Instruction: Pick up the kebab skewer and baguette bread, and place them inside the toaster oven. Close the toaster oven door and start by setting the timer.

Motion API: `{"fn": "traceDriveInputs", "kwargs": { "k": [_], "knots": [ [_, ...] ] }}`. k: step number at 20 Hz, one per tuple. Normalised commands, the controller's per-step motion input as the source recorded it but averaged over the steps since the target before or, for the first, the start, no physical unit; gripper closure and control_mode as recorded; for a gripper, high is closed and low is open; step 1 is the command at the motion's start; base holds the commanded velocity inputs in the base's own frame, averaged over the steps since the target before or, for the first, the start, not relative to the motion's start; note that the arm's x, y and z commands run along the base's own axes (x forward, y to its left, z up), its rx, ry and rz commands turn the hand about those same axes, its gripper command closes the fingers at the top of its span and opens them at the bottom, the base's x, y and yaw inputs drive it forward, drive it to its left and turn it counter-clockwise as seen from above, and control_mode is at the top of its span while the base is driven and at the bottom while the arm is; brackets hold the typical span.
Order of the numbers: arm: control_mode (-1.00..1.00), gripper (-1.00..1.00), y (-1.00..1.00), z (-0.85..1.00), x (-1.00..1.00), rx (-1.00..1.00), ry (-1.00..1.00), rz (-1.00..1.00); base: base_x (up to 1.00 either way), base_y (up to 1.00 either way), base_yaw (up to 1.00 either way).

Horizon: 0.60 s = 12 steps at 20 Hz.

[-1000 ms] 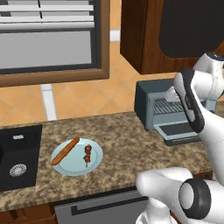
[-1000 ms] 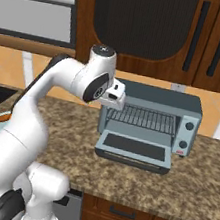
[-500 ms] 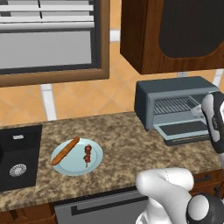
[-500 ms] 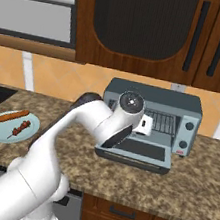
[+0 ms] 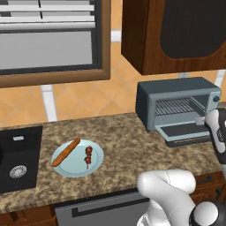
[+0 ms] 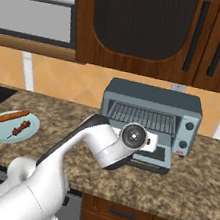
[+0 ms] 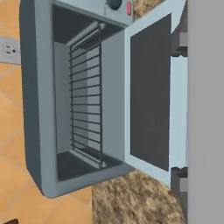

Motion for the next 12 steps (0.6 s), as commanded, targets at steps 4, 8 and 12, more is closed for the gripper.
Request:
{"fn": "traceDriveInputs", "kwargs": {
  "k": [4, 8, 12],
  "knots": [
    [-1.00, -1.00, 0.00, 0.00, 0.46, 0.00, -0.11, -0.03, 0.00, 0.00, 0.00],
    [-1.00, -1.00, 0.00, 0.00, 0.32, 0.00, -0.17, -0.03, 0.00, 0.00, 0.00],
    [-1.00, -1.00, -0.01, 0.00, 0.22, 0.00, -0.05, 0.00, 0.00, 0.00, 0.00]
  ]
}}
